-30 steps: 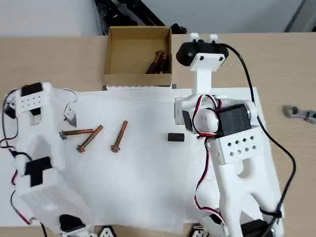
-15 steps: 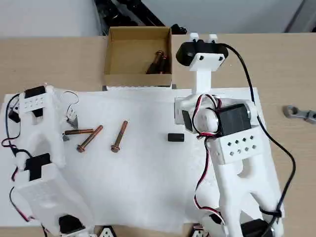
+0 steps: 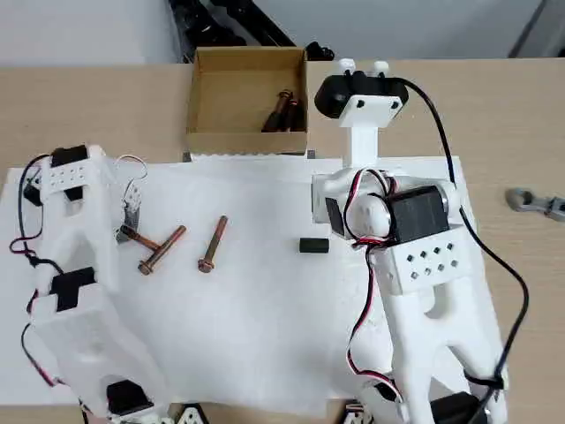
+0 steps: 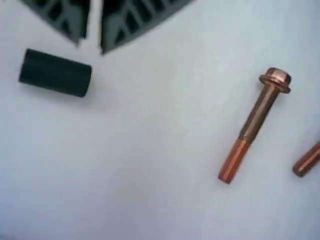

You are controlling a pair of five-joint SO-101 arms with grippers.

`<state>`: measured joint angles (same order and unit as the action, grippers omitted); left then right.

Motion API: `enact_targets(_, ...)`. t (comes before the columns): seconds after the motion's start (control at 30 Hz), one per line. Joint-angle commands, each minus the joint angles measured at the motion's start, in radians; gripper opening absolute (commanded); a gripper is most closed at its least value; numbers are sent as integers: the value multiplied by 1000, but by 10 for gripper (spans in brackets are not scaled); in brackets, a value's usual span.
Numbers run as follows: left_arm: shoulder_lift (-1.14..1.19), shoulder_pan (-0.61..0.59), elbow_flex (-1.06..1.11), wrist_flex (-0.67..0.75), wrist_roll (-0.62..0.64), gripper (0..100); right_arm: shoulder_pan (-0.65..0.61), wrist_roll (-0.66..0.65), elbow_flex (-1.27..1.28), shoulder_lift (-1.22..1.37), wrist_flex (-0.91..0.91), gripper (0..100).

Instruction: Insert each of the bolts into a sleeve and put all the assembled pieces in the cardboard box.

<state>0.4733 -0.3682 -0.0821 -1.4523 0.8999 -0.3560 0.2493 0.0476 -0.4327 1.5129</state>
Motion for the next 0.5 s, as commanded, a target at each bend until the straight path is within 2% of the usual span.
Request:
enact_targets(0.0,-58,-9,-73,-106,-55,6,4,8,-5,-25,-8,14)
enact_targets(0.23,-275,-3,-240,-212,-227,6,-27,26,-3,31,35,14)
enact_targets(0.37,-399,-3,-292,-236,-388,6,-28,226,-5,140,36,14)
enact_targets(0.47,-479,-3,-292,-250,-520,6,-73,321,-5,226,41,15)
